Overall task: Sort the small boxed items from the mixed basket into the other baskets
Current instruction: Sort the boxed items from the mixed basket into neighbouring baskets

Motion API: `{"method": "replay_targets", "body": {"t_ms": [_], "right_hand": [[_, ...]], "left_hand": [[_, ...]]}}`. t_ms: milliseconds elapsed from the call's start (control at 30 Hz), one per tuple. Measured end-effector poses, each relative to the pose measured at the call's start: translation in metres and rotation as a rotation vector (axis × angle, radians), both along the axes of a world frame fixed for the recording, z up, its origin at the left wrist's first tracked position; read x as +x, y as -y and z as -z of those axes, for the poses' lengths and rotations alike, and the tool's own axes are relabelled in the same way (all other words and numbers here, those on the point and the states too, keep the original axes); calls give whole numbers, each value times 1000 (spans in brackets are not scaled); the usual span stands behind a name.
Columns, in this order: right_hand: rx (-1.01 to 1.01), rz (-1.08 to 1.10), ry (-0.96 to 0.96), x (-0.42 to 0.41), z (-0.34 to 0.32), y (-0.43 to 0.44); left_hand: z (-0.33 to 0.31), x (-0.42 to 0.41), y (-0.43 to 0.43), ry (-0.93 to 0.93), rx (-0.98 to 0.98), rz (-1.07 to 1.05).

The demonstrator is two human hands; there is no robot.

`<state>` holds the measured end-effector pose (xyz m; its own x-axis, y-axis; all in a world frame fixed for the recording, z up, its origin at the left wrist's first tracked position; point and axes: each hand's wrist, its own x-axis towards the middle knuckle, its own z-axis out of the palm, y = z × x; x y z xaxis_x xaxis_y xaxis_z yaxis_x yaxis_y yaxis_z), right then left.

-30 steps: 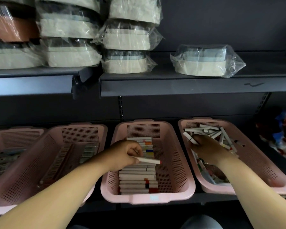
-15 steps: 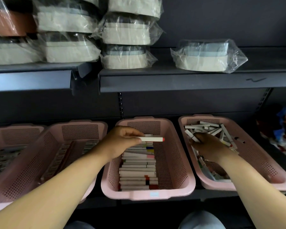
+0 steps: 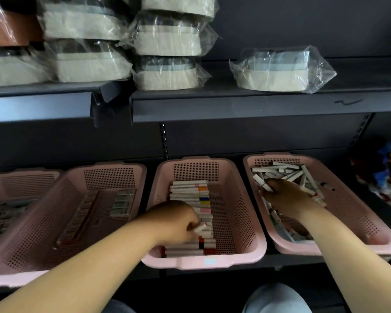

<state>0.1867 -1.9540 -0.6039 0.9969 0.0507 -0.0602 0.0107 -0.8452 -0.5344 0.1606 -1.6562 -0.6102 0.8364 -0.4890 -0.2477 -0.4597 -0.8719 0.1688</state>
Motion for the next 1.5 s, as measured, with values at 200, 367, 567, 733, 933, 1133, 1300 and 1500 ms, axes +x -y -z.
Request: {"method": "replay_targets", "body": {"t_ms": [200,367,567,733,933,1133,1300,1500], "right_hand": [[6,0,-2,3,-3,-2],[-12,-106,56,-1,-22,-29],[-73,-336,7,-16,-32,-84],[81,-360,12,-21,-33,-112],[315,-294,29,-22,-22,-130],[55,-243,38,-10,-11,-85],[61,-91,101,-1,-16,-51],[122,-89,81,-5,-15,-41]], "left_hand": [[11,0,3,10,-12,-27],[0,8,11,87,-517,-235],[-19,18,22,97,-913,-287],[-16,17,16,29,-1134,-384],[-19,12,13,77,-1199,-420],[-32,11,-4,287,-1051,-327],[3,5,1,52,-287,-61],[25,1,9,47,-78,-42]]}}
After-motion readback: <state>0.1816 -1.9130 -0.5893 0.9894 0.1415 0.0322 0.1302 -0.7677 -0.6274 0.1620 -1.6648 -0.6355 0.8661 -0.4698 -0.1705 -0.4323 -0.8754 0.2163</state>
